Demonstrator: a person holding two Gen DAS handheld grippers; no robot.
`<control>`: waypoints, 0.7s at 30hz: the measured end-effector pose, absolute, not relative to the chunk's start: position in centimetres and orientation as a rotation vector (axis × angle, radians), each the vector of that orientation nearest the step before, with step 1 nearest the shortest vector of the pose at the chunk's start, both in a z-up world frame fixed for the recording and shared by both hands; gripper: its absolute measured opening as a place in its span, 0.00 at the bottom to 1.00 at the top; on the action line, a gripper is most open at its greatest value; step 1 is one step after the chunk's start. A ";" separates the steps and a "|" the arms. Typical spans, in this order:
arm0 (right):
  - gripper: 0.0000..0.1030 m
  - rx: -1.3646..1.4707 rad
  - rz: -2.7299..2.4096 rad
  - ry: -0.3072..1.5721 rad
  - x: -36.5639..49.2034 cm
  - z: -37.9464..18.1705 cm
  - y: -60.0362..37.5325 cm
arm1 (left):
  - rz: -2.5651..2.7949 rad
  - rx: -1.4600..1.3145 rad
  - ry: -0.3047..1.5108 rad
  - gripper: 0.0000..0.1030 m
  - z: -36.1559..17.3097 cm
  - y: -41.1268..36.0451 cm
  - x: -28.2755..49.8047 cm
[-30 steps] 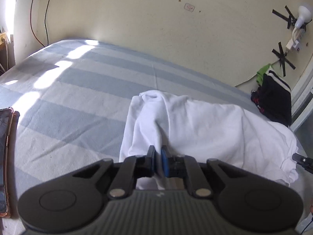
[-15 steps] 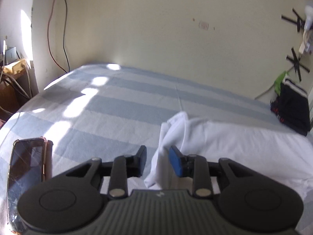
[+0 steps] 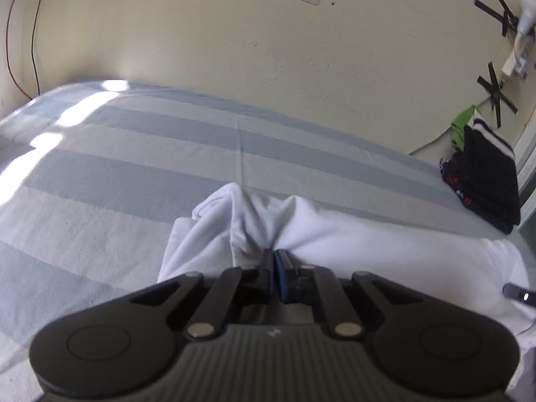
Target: Fold small clothes
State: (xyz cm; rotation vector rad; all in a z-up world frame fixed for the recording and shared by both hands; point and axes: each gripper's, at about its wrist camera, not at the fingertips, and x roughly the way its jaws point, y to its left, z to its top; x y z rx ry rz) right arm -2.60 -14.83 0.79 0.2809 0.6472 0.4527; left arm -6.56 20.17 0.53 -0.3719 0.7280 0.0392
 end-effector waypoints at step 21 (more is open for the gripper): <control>0.45 0.013 0.887 0.649 -10.1 2.1 -4.4 | -0.259 -0.189 0.694 0.57 2.5 12.0 -17.9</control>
